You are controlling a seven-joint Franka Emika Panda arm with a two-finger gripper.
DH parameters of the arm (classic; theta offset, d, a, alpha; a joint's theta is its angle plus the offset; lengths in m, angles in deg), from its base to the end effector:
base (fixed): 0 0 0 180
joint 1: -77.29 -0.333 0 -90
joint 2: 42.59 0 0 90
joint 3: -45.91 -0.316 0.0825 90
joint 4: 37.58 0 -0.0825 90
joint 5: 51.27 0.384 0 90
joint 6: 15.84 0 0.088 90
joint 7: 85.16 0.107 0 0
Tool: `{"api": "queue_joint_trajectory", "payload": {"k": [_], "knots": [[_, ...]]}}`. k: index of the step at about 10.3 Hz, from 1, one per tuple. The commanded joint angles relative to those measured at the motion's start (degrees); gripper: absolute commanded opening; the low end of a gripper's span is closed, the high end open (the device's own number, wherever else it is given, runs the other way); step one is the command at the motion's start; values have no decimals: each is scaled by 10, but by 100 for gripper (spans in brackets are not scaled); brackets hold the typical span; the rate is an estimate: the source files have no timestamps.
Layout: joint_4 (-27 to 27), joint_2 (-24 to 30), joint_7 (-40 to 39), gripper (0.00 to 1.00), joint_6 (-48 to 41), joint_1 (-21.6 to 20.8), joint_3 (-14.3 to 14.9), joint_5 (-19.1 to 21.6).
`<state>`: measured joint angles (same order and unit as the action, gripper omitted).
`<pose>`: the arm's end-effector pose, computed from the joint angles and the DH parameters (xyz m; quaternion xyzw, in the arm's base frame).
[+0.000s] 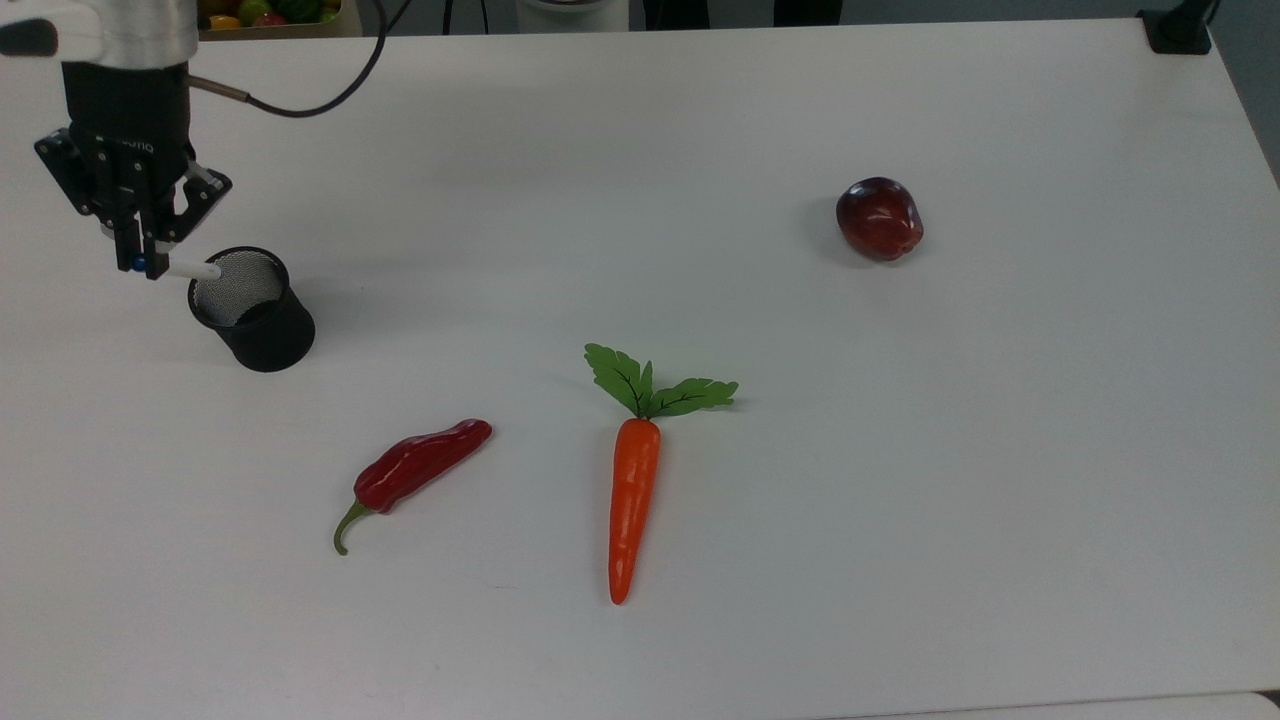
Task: Take marker pen
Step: 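Lift the marker straight up out of the pen cup, then carry the held marker away from the cup toward the apple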
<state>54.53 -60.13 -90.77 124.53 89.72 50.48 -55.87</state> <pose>0.6651 -0.1962 0.5116 0.9609 -0.0677 0.2511 0.0950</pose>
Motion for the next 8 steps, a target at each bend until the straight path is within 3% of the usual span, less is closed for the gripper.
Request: {"api": "queue_joint_trajectory", "payload": {"k": [1, 8], "knots": [[8, 37, 41, 16, -42, -13, -2, 11], [10, 56, 86, 16, -219, -143, -4, 11]]}}
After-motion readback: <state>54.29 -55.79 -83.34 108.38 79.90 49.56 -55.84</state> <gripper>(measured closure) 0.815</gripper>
